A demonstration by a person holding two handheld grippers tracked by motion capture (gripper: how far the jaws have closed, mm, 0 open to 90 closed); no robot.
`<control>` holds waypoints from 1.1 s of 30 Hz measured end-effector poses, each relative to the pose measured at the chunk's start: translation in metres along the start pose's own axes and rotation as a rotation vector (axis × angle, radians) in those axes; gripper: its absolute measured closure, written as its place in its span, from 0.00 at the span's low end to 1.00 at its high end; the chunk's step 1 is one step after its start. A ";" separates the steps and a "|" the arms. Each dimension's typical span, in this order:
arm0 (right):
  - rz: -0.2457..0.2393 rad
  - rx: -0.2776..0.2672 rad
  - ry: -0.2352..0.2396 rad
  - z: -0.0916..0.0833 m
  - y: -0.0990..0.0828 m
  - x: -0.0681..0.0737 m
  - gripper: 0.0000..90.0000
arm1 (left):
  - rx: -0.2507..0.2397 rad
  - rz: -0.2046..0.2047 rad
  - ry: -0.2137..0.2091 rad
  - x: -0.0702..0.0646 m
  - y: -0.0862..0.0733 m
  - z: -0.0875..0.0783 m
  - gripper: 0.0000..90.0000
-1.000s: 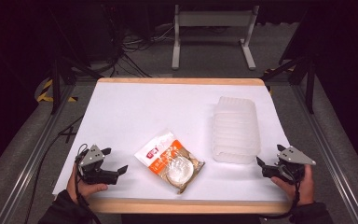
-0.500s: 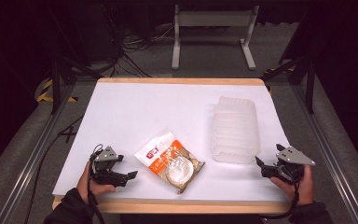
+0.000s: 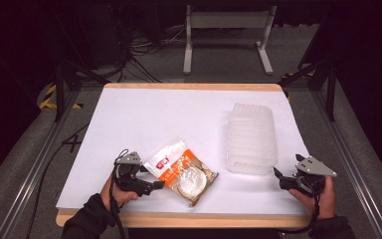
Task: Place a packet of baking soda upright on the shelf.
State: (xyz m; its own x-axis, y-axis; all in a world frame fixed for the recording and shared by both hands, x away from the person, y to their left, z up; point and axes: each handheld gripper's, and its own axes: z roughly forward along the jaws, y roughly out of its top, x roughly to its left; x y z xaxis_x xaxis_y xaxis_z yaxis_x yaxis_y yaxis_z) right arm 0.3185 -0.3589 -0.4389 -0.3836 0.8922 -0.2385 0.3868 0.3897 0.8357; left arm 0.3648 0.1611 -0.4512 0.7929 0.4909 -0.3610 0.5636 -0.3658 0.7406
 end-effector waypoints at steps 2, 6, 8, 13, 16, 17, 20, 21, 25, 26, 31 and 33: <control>0.001 -0.001 -0.002 0.000 0.000 0.000 0.13 | 0.002 -0.002 -0.010 -0.001 0.004 0.005 0.15; 0.001 -0.001 0.000 0.000 0.000 0.000 0.13 | 0.025 0.003 -0.010 -0.004 0.011 0.020 0.15; -0.003 -0.001 0.003 0.000 0.000 0.000 0.13 | 0.028 0.004 -0.011 -0.006 0.014 0.027 0.16; -0.007 -0.012 0.002 -0.001 0.000 0.001 0.13 | 0.032 0.029 -0.005 -0.011 0.022 0.037 0.16; -0.008 -0.010 0.004 0.000 0.000 0.001 0.13 | 0.006 0.024 0.005 -0.011 0.025 0.039 0.19; -0.008 -0.010 0.003 0.000 0.000 0.001 0.13 | 0.005 0.025 0.009 -0.011 0.025 0.039 0.19; -0.013 -0.012 0.001 -0.001 0.000 0.001 0.13 | -0.011 0.039 0.024 -0.011 0.025 0.036 0.23; -0.013 -0.012 0.002 -0.001 0.001 0.001 0.13 | -0.026 0.028 0.020 -0.010 0.026 0.034 0.24; -0.017 -0.011 0.006 0.000 0.001 0.002 0.13 | -0.028 0.052 0.026 -0.008 0.027 0.029 0.33; -0.016 -0.009 0.006 0.000 0.001 0.002 0.13 | -0.034 0.055 0.034 -0.007 0.027 0.027 0.37; -0.014 -0.011 0.007 0.000 0.001 0.002 0.13 | -0.062 0.003 0.042 0.002 0.028 0.020 0.33; -0.014 -0.010 0.007 0.000 0.001 0.002 0.13 | -0.057 -0.019 0.043 0.007 0.030 0.017 0.32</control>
State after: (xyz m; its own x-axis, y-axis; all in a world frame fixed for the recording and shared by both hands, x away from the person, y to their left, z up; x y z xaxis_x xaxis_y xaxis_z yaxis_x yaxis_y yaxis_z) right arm 0.3179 -0.3573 -0.4386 -0.3949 0.8851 -0.2463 0.3728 0.3994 0.8375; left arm 0.3912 0.1406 -0.4414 0.7710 0.5313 -0.3512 0.5632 -0.3114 0.7654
